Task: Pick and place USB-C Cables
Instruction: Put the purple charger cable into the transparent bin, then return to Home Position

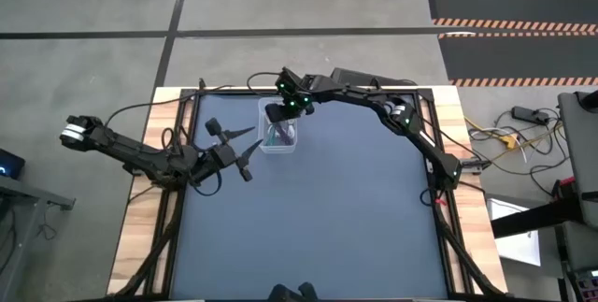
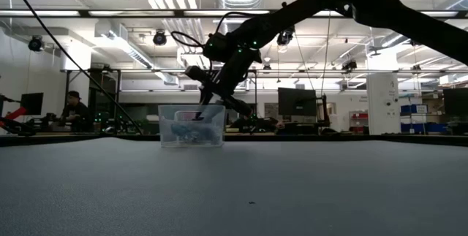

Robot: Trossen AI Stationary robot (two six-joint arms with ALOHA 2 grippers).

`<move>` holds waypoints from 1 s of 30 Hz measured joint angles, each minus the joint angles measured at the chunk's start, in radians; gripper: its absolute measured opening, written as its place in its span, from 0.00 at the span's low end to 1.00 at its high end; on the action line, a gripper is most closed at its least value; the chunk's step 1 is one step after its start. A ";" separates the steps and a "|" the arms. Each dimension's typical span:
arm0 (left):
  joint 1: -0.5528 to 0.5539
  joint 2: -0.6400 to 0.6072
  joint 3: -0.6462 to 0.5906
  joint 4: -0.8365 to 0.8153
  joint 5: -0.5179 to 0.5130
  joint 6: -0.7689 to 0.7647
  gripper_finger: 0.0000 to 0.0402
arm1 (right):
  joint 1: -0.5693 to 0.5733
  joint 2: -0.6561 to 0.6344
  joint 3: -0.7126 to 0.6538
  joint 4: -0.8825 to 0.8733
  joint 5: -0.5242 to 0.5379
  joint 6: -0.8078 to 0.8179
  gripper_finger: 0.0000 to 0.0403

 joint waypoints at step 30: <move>0.000 0.000 0.000 -0.021 0.064 -0.071 0.41 | 0.173 -0.140 0.015 0.071 0.227 -0.383 0.16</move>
